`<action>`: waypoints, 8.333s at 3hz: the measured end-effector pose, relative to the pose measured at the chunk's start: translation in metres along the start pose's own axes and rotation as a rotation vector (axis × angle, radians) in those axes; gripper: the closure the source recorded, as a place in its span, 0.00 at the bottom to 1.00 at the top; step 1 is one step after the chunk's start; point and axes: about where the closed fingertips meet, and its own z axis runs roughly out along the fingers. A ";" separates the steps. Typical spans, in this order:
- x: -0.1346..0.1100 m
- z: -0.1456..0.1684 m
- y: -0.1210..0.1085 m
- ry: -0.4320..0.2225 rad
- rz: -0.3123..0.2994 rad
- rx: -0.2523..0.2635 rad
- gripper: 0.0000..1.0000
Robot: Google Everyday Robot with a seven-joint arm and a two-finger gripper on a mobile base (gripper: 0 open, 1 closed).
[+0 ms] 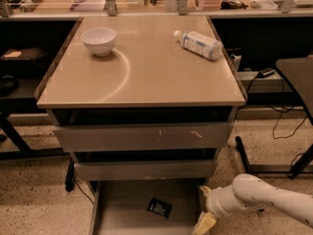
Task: Pick rxbar blueberry from bottom drawer and place on counter
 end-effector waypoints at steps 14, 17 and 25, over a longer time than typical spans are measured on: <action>0.008 0.282 -0.067 -0.278 -0.037 0.037 0.89; 0.008 0.282 -0.067 -0.278 -0.037 0.037 0.38; 0.030 0.301 -0.038 -0.236 -0.110 0.110 0.00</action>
Offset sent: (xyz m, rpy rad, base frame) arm 0.0605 0.0616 -0.1316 0.2227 -0.3410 0.0454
